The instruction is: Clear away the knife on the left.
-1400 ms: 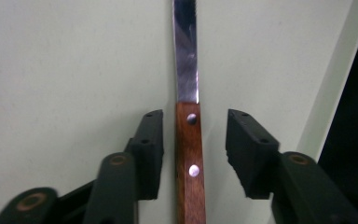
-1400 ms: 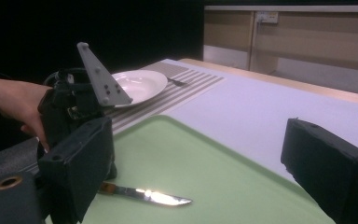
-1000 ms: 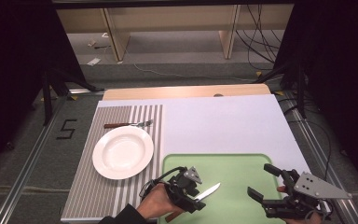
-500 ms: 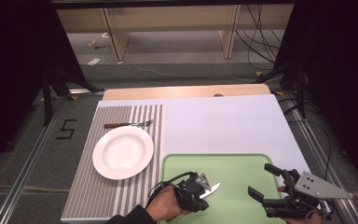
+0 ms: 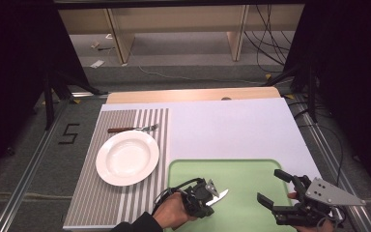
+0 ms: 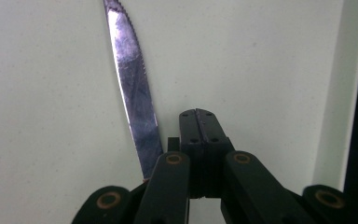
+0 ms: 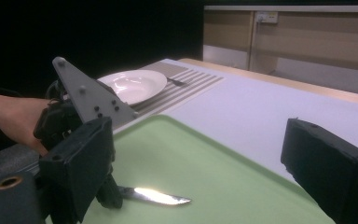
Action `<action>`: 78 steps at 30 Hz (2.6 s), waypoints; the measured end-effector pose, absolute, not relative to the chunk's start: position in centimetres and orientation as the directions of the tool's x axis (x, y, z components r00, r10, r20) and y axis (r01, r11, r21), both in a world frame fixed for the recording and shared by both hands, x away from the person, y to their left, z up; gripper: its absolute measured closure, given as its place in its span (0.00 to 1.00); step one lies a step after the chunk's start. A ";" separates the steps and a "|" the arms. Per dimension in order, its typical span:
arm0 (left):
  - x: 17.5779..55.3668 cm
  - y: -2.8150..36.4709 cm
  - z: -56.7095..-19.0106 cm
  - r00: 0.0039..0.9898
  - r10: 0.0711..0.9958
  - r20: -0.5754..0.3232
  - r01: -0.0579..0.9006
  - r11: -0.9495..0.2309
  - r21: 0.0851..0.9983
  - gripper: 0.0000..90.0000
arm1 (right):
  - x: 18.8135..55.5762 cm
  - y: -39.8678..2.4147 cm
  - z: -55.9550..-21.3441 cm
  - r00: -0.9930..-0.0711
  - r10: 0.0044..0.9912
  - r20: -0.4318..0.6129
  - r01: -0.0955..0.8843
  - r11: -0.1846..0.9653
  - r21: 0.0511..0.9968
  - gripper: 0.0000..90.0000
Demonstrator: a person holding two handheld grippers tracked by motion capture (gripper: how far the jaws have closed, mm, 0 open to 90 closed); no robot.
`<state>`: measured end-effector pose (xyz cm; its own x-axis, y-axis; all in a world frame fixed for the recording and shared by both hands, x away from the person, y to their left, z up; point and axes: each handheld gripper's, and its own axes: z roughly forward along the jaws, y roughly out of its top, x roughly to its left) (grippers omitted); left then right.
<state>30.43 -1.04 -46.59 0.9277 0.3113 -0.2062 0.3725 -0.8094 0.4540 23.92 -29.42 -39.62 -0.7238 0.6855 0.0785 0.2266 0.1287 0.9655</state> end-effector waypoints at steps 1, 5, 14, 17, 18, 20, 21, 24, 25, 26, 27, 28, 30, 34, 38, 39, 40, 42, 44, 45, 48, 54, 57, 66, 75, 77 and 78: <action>30.5 -1.0 -46.6 0.925 0.314 -0.212 0.378 -0.807 0.453 0.99 | 23.9 -29.4 -39.6 -0.724 0.685 0.079 0.227 0.128 0.966 0.12; 30.7 -0.8 -46.6 0.920 0.332 -0.211 0.392 -0.802 0.449 0.99 | 23.9 -29.5 -39.6 -0.721 0.688 0.084 0.230 0.124 0.965 0.12; 31.0 -0.5 -46.5 0.920 0.337 -0.199 0.391 -0.805 0.447 0.99 | 23.9 -29.2 -39.7 -0.729 0.680 0.078 0.230 0.136 0.964 0.12; 31.2 -0.2 -46.5 0.917 0.348 -0.195 0.399 -0.804 0.441 0.99 | 23.9 -29.4 -39.6 -0.725 0.683 0.084 0.230 0.126 0.965 0.12; 31.3 -0.1 -46.5 0.916 0.349 -0.197 0.401 -0.806 0.436 0.99 | 23.9 -29.5 -39.6 -0.724 0.685 0.083 0.228 0.124 0.966 0.12; 31.5 0.2 -46.5 0.912 0.359 -0.199 0.410 -0.803 0.431 0.99 | 23.9 -29.5 -39.6 -0.724 0.685 0.083 0.229 0.125 0.965 0.12; 31.6 0.3 -46.5 0.910 0.360 -0.204 0.414 -0.803 0.429 0.99 | 23.9 -29.5 -39.6 -0.724 0.685 0.083 0.229 0.124 0.966 0.12; 31.8 0.7 -46.4 0.905 0.375 -0.203 0.426 -0.800 0.422 0.99 | 23.8 -29.4 -39.6 -0.726 0.683 0.084 0.229 0.125 0.965 0.12; 31.9 0.8 -46.4 0.904 0.376 -0.204 0.428 -0.800 0.421 0.99 | 23.8 -29.4 -39.6 -0.725 0.683 0.083 0.229 0.126 0.965 0.12; 32.0 1.0 -46.4 0.902 0.380 -0.206 0.432 -0.799 0.419 0.99 | 23.8 -29.5 -39.6 -0.724 0.684 0.083 0.229 0.126 0.965 0.12; 32.0 1.1 -46.4 0.902 0.382 -0.204 0.433 -0.799 0.417 0.99 | 23.8 -29.5 -39.5 -0.724 0.684 0.083 0.229 0.125 0.965 0.12; 32.0 1.1 -46.4 0.901 0.382 -0.204 0.434 -0.799 0.416 0.99 | 23.8 -29.5 -39.5 -0.724 0.685 0.084 0.229 0.123 0.966 0.12; 32.1 1.4 -46.3 0.900 0.386 -0.203 0.436 -0.799 0.413 0.99 | 23.8 -29.6 -39.5 -0.723 0.686 0.085 0.229 0.123 0.966 0.12; 32.3 1.8 -46.3 0.893 0.405 -0.195 0.450 -0.796 0.406 0.99 | 23.8 -29.6 -39.5 -0.722 0.687 0.084 0.226 0.119 0.967 0.12; 32.5 2.1 -46.3 0.889 0.412 -0.199 0.458 -0.794 0.399 0.99 | 23.8 -29.7 -39.4 -0.722 0.686 0.087 0.226 0.116 0.967 0.12; 32.6 2.2 -46.3 0.888 0.414 -0.200 0.460 -0.794 0.399 0.99 | 23.8 -29.7 -39.4 -0.721 0.687 0.090 0.227 0.112 0.967 0.12; 32.6 2.3 -46.3 0.887 0.416 -0.201 0.462 -0.793 0.396 0.99 | 23.8 -29.8 -39.4 -0.720 0.688 0.090 0.228 0.112 0.967 0.12; 32.6 2.4 -46.3 0.884 0.422 -0.200 0.467 -0.792 0.393 0.99 | 23.8 -29.7 -39.4 -0.722 0.686 0.090 0.226 0.110 0.968 0.12; 32.8 2.7 -46.3 0.878 0.433 -0.205 0.479 -0.786 0.390 0.99 | 23.7 -29.7 -39.4 -0.722 0.686 0.089 0.228 0.115 0.967 0.12; 32.9 2.8 -46.3 0.877 0.435 -0.204 0.480 -0.786 0.388 0.99 | 23.7 -29.7 -39.4 -0.722 0.686 0.090 0.228 0.114 0.967 0.12; 33.1 3.1 -46.3 0.875 0.439 -0.205 0.485 -0.787 0.382 0.99 | 23.7 -29.7 -39.4 -0.721 0.687 0.090 0.230 0.115 0.966 0.12; 33.3 3.9 -46.3 0.868 0.441 -0.228 0.496 -0.788 0.366 0.99 | 23.7 -29.7 -39.4 -0.723 0.685 0.091 0.230 0.115 0.967 0.12; 33.4 4.2 -46.3 0.864 0.446 -0.235 0.503 -0.789 0.353 0.99 | 23.7 -29.7 -39.4 -0.723 0.684 0.092 0.226 0.108 0.968 0.12; 33.6 5.5 -46.2 0.854 0.457 -0.248 0.518 -0.795 0.316 0.99 | 23.7 -29.8 -39.4 -0.724 0.683 0.093 0.226 0.108 0.968 0.12; 33.7 6.3 -46.2 0.847 0.471 -0.247 0.529 -0.794 0.299 0.99 | 23.7 -29.8 -39.4 -0.724 0.683 0.092 0.225 0.108 0.968 0.12; 33.7 6.4 -46.1 0.849 0.466 -0.248 0.524 -0.800 0.291 0.99 | 23.7 -29.8 -39.4 -0.724 0.684 0.092 0.225 0.108 0.968 0.12; 33.8 6.6 -46.1 0.849 0.465 -0.249 0.524 -0.802 0.286 0.99 | 23.7 -29.8 -39.4 -0.724 0.684 0.092 0.225 0.108 0.968 0.12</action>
<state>33.80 6.62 -46.08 0.8493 0.4654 -0.2493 0.5237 -0.8024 0.2861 23.72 -29.80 -39.39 -0.7240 0.6837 0.0921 0.2250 0.1079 0.9684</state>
